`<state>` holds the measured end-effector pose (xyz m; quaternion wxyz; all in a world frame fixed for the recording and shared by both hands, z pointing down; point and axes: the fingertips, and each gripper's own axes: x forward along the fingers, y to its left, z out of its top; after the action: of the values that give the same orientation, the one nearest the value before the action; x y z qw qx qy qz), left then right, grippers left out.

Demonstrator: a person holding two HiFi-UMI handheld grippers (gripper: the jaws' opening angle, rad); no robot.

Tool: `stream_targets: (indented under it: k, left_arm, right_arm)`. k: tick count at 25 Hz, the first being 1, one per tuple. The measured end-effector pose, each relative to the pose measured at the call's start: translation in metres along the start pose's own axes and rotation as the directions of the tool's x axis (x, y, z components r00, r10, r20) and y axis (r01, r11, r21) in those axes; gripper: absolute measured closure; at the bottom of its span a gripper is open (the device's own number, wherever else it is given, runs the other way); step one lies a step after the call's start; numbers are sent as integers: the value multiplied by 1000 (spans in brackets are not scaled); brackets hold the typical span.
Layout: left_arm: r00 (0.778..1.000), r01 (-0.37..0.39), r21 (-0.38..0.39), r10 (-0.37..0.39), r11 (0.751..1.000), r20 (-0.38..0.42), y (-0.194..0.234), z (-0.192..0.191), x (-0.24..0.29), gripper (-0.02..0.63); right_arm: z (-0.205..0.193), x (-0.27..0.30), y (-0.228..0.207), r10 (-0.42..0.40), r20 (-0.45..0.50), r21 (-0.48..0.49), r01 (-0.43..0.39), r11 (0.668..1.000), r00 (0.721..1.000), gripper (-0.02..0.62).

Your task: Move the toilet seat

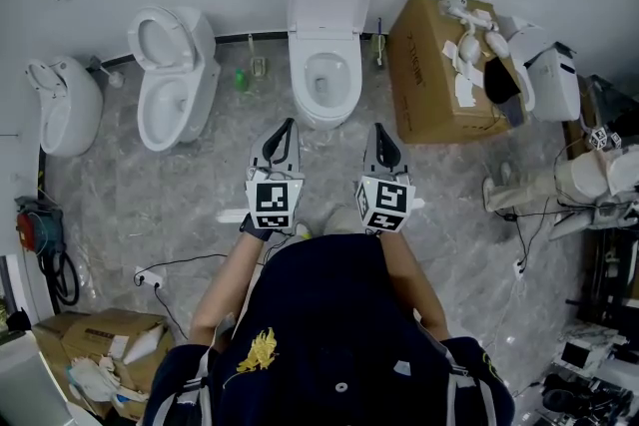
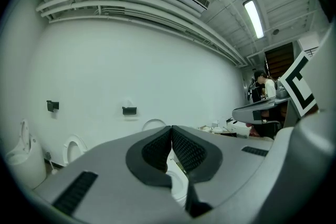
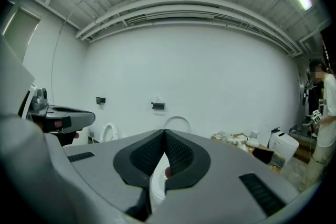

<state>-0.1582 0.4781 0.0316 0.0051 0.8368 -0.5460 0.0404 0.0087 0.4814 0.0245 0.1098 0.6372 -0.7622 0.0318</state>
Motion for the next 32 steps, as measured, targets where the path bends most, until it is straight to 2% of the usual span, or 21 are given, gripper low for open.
stream_targets:
  k: [4,7,11,18,22,27,32]
  left_arm:
    - [1000,4,-6,-4,1000,7,7,-4,-8,588]
    - [1000,-26,-1,26,1000,-4,15,-9,-14,588]
    - [999,-43,-14,43,999,-10,9,-8,-5,588]
    - [997,-76,-2,76,997,-32,31,-17,14,588]
    - [993,-102,12,103,995,-59,48,-22,47,588]
    - [991,-89,13,90,996,-95,60,-36,112,588]
    - [985,-108,31,111,994,-132,82,-41,177,588]
  right_arm:
    - [-2,-2,7,-17,-4,-4,16,1000,1000,569]
    - [-6,4,15,10,-13,10,-10,1000,1000,569]
    - [-6,12,5,28,-24,2,-28,1000,999,569]
    - [-7,51,5,49,-20,19,-48,999,999,569]
    - [-8,94,-4,66,-25,37,-65,997,998,569]
    - [-13,148,-42,26,-43,38,-25,999,999,569]
    - [-26,217,-75,33,-86,73,-26,997,996,569]
